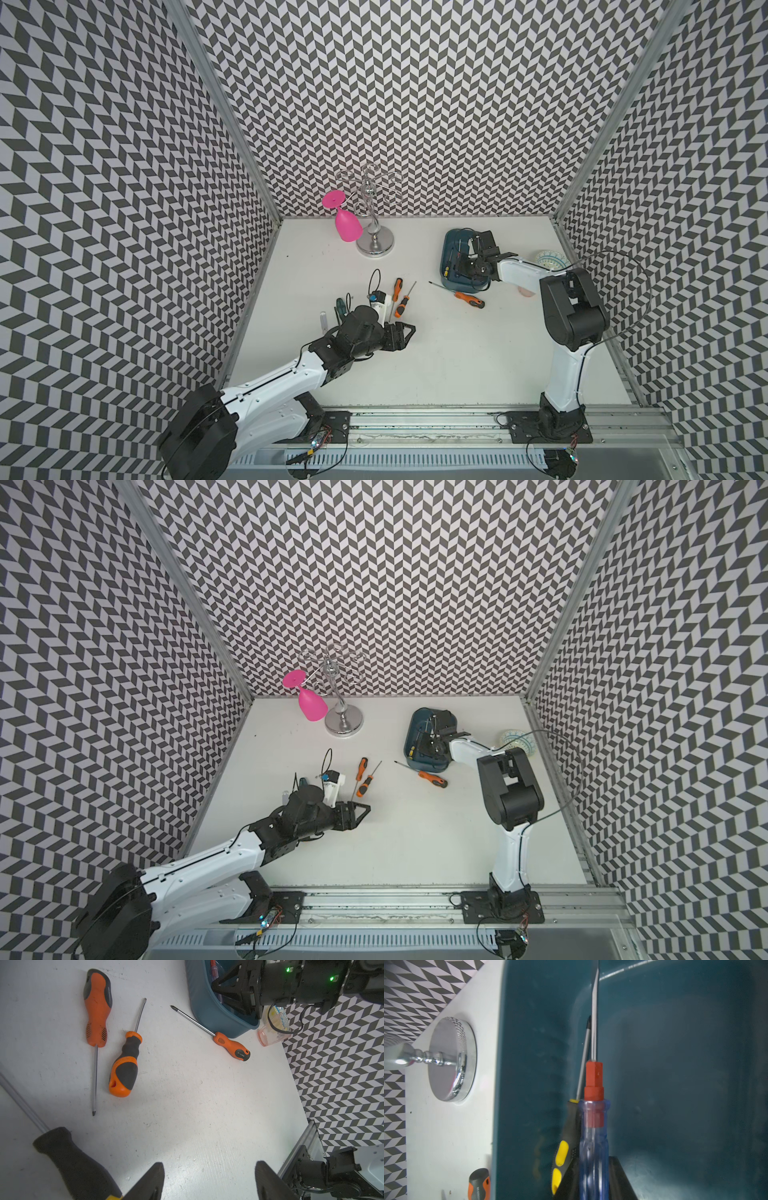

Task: Put the screwdriver on the desktop into the storage box
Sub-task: Place the screwdriver in the storage box.

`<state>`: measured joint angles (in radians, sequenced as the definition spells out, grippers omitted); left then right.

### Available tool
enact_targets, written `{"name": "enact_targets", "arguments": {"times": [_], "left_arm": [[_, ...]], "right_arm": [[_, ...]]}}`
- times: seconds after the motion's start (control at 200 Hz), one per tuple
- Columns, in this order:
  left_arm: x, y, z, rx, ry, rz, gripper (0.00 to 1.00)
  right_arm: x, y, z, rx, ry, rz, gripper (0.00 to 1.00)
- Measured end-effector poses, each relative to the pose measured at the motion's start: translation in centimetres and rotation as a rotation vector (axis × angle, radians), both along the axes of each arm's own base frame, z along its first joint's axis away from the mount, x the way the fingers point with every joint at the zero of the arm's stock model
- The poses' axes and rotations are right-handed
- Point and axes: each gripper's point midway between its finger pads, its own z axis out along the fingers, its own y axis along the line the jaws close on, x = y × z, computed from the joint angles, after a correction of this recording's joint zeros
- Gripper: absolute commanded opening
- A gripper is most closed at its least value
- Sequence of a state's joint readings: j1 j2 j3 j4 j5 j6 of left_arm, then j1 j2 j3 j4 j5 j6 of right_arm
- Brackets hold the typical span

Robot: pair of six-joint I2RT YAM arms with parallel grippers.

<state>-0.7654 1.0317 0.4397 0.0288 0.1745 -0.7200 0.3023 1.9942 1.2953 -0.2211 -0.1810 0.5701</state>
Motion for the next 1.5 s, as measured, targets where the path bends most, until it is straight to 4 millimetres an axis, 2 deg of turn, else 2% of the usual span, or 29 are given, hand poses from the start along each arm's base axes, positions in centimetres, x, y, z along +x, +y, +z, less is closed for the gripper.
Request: {"name": "enact_targets", "arguments": {"times": [0.195,0.43,0.946,1.081,1.201,1.362,1.497], "left_arm": [[0.0,0.1,0.0,0.000,0.002,0.006,0.72],[0.1,0.1,0.0,-0.001,0.004,0.009,0.72],[0.1,0.1,-0.4,0.009,0.013,0.009,0.72],[0.1,0.1,-0.4,0.009,0.013,0.009,0.72],[0.1,0.1,-0.4,0.009,0.013,0.009,0.73],[0.1,0.1,-0.5,0.010,0.012,0.009,0.75],[0.1,0.1,-0.5,0.015,0.010,0.010,0.77]], "right_arm": [[0.3,0.1,-1.0,0.010,0.019,0.000,0.28],[0.8,0.7,-0.4,0.044,0.001,0.001,0.37],[0.9,1.0,0.2,0.062,-0.012,0.014,0.38],[0.4,0.7,1.8,0.054,-0.044,0.020,0.42],[-0.6,0.0,4.6,0.042,-0.100,0.020,0.46],[-2.9,-1.3,8.2,0.017,-0.182,0.019,0.52],[-5.3,-2.8,9.7,-0.016,-0.222,0.008,0.56]]}}
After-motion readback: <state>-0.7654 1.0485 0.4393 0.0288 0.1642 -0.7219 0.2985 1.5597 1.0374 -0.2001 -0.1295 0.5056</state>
